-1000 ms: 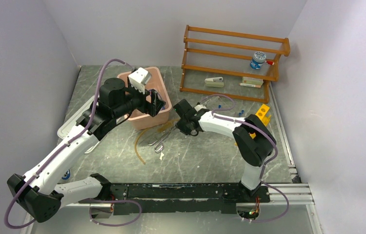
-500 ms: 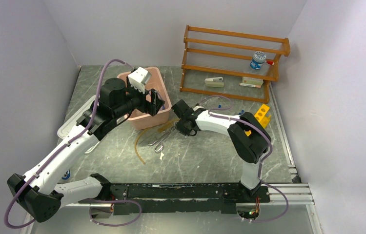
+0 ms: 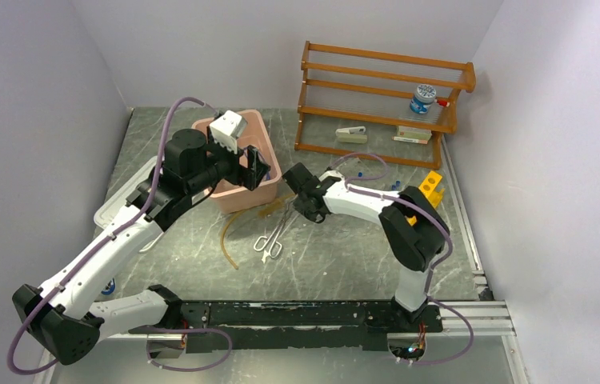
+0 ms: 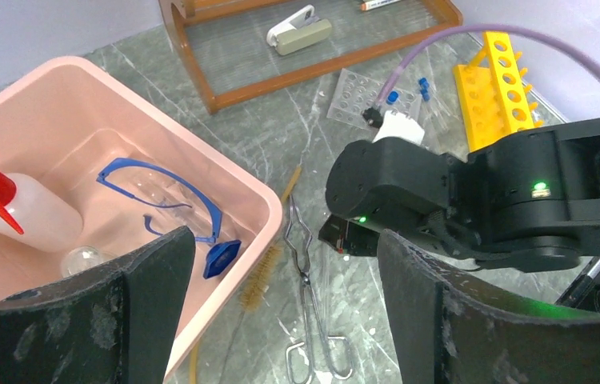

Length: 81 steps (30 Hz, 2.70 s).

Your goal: Organize the chemistry lab equipment

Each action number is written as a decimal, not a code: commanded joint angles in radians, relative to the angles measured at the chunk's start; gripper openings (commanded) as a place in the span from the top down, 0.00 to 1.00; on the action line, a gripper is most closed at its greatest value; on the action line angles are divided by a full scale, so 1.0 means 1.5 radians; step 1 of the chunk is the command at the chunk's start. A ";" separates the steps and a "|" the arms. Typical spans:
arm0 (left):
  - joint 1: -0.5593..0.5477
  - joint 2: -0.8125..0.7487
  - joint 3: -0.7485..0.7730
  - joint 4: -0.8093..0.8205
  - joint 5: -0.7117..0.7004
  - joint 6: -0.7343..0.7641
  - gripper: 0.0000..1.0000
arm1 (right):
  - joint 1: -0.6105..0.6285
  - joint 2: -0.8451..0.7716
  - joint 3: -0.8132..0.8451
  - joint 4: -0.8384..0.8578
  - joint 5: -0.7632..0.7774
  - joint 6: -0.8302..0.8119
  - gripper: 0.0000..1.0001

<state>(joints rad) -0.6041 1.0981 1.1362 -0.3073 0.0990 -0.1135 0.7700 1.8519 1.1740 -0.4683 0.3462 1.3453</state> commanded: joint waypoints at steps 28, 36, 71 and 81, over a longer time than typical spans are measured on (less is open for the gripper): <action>-0.004 0.172 0.001 0.181 0.297 -0.288 0.17 | -0.064 -0.424 -0.080 0.300 -0.136 -0.477 0.98; -0.004 0.189 0.008 0.191 0.286 -0.312 0.33 | -0.089 -0.409 -0.052 0.351 -0.292 -0.478 0.98; 0.088 0.366 0.208 -0.137 -0.222 -0.269 0.95 | -0.146 -0.273 0.032 0.317 -0.287 -0.465 0.39; 0.088 0.488 0.220 -0.168 -0.285 -0.297 0.95 | -0.188 -0.240 0.035 0.315 -0.310 -0.473 0.39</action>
<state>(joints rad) -0.4732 1.8091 1.4338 -0.5293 -0.2657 -0.5362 0.5163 1.4757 1.1988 0.0021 -0.1009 0.6518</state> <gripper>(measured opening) 0.086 0.612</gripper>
